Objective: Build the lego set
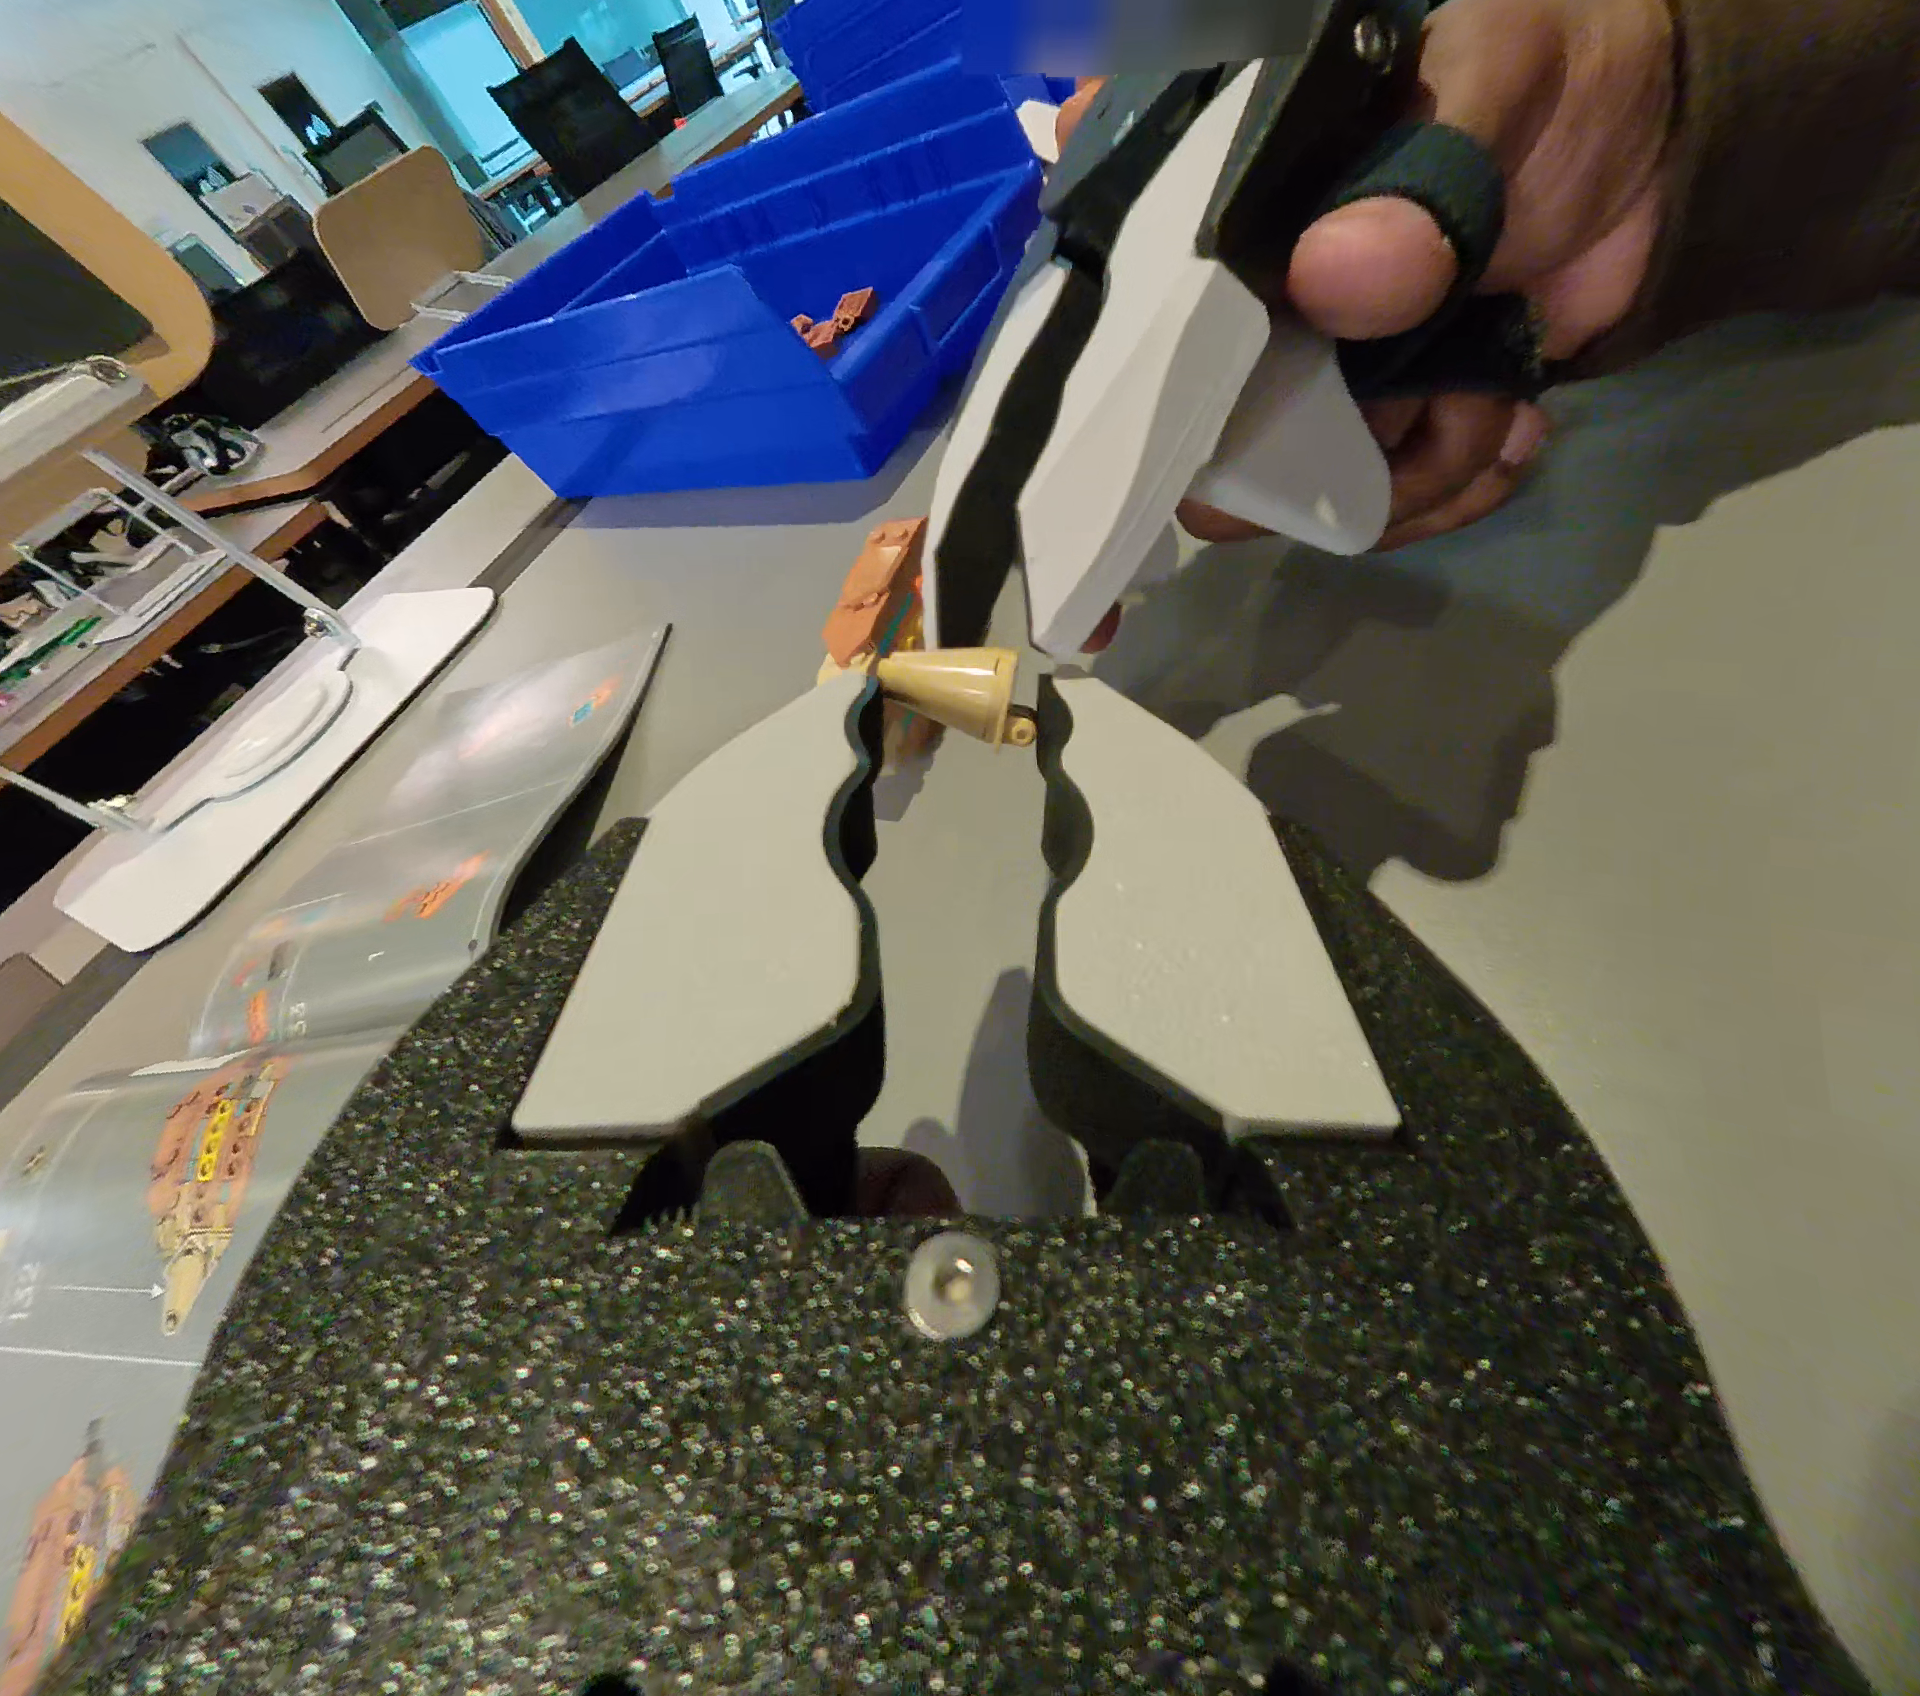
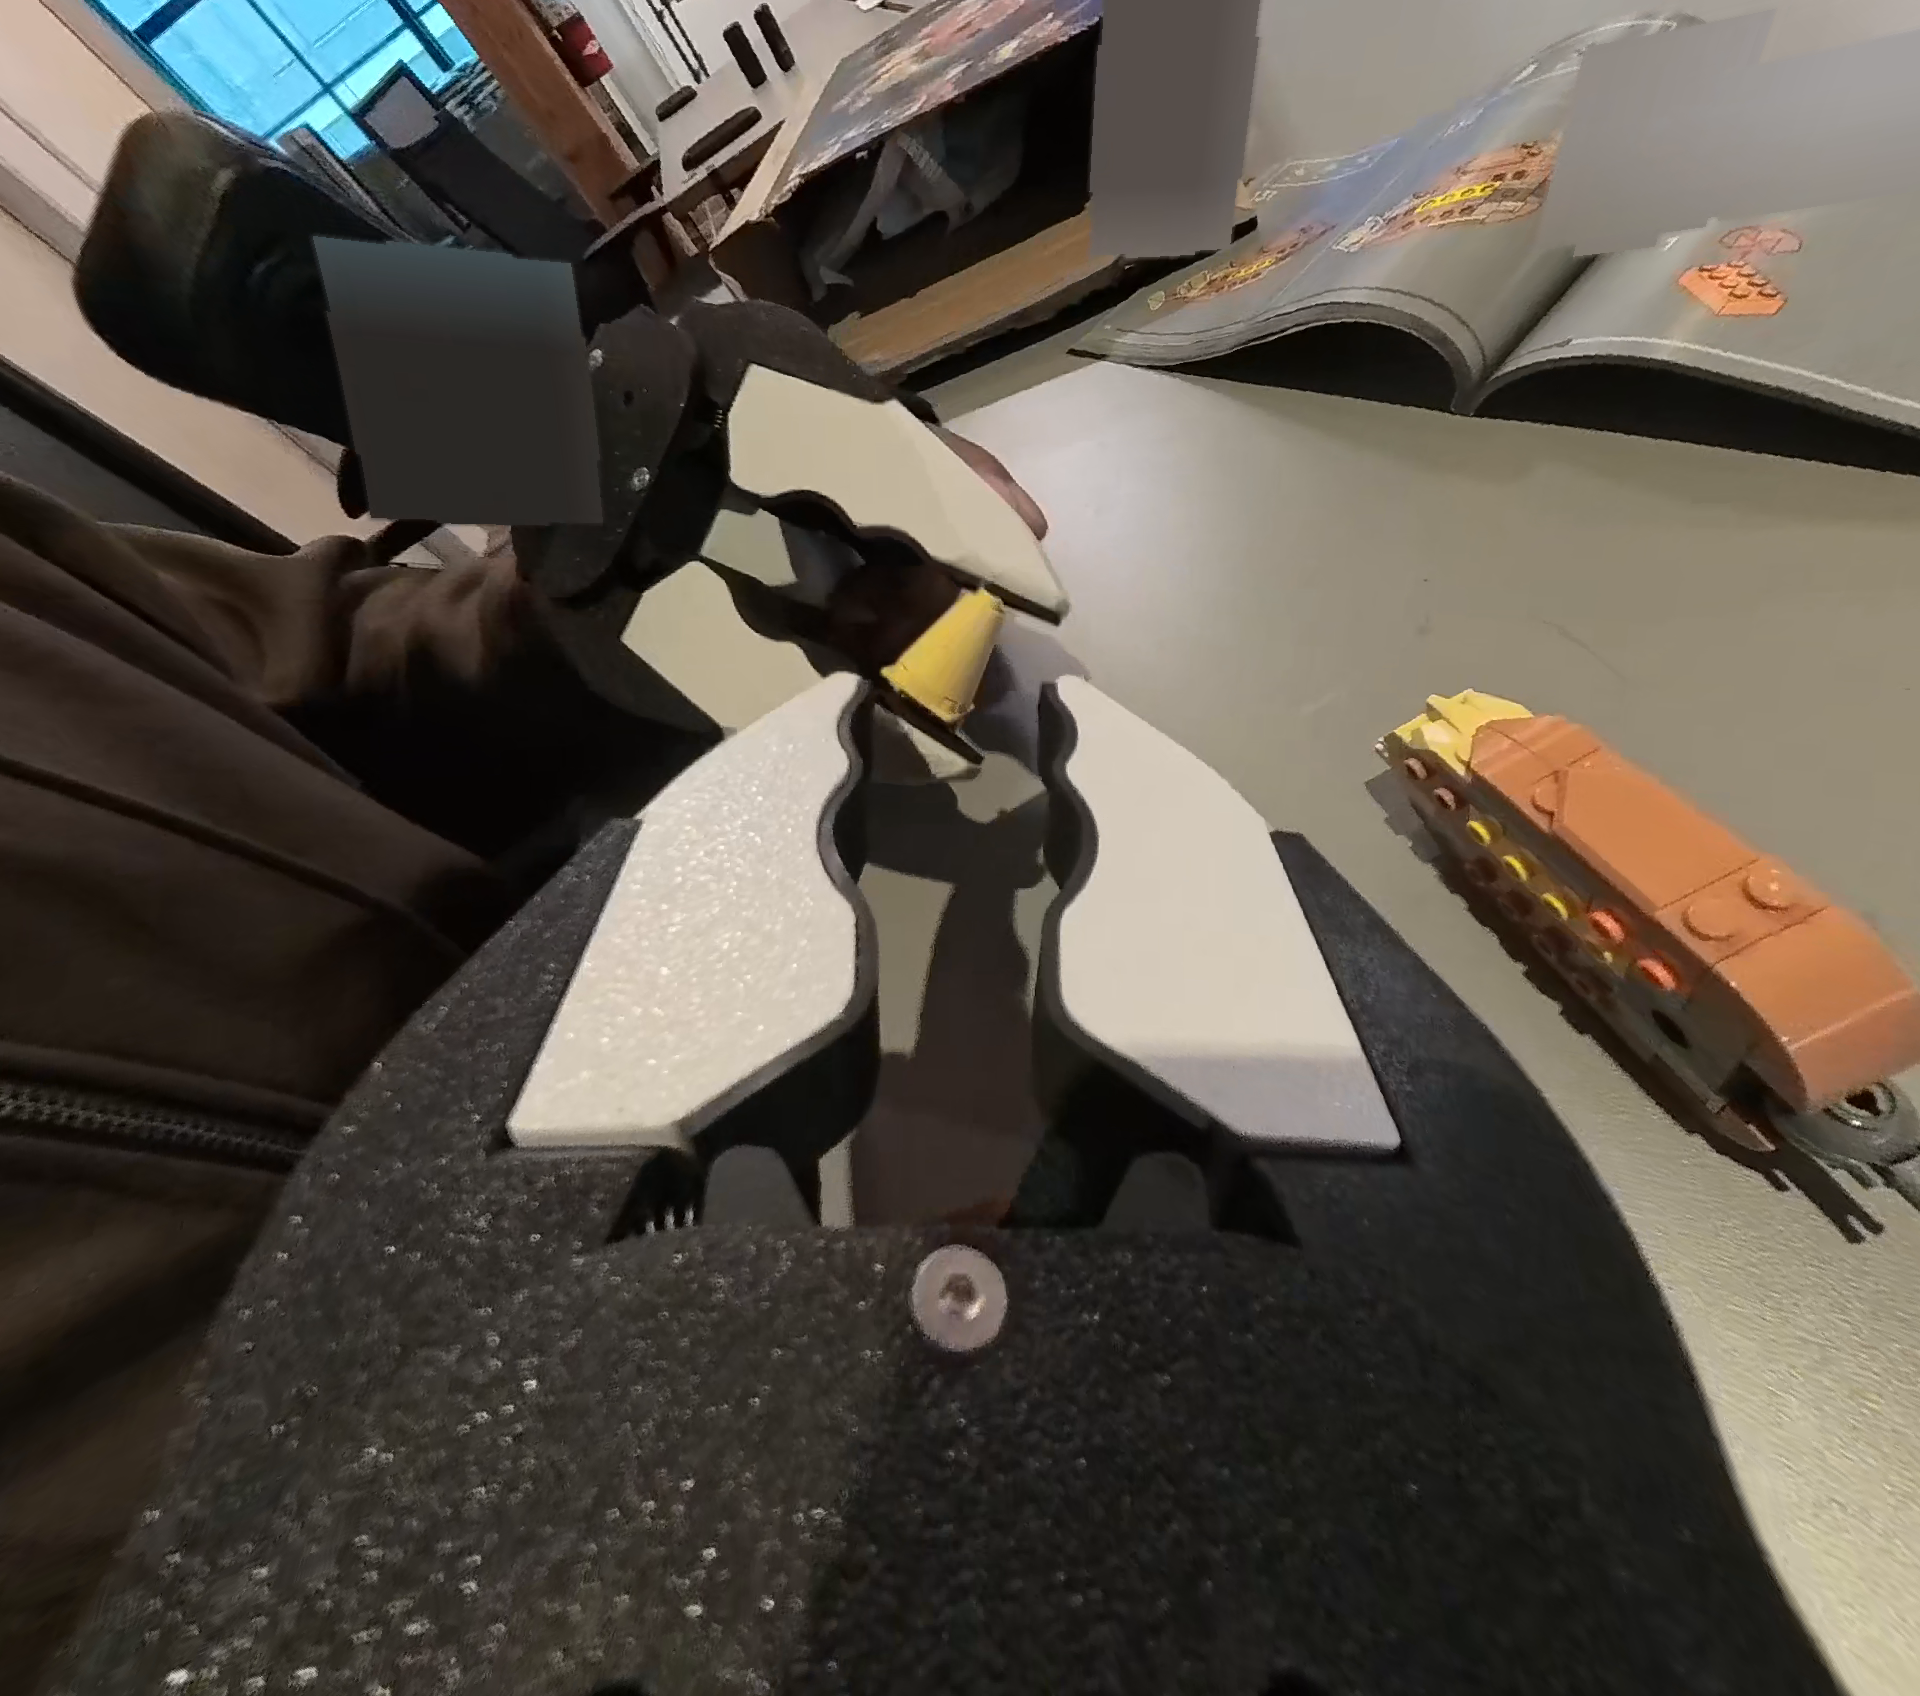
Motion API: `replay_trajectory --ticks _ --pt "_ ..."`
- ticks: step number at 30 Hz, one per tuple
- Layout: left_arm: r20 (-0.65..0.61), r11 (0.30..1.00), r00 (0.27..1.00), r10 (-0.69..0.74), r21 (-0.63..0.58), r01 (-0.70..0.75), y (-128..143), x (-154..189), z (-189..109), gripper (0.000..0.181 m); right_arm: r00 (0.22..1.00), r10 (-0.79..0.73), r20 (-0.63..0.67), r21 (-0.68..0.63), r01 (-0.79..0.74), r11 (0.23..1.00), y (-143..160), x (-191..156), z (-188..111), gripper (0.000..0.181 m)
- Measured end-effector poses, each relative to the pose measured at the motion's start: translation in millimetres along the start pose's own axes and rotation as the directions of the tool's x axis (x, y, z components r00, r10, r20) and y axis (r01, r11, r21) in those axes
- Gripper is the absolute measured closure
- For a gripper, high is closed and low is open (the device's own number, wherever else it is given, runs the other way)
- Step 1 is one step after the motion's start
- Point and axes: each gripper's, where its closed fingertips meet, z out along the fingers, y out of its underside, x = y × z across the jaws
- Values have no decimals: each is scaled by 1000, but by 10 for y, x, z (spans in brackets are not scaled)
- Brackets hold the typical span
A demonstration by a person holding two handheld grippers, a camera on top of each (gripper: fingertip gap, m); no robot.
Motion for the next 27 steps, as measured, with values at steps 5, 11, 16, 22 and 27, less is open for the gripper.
replay_trajectory --ticks 5,11,16,22,27 --pt "17 1000 1000 -5 15 5 -13 -27 -5 153 999 27 30 -12 -27 1000 1 -48 34 151" --pt "34 1000 999 -5 14 5 -5 -47 0 152 997 73 12 -18 -72 997 -22 -32 63 155" --pt "50 1000 999 -3 7 3 9 -70 5 152 994 110 -12 -18 -111 994 -37 19 53 159" --pt "84 1000 996 -11 4 11 14 -128 -7 152 994 101 -44 5 -101 995 -79 46 44 156" --pt "104 1000 994 -25 1 25 21 -166 -12 152 993 92 -68 9 -92 996 -82 56 70 156"
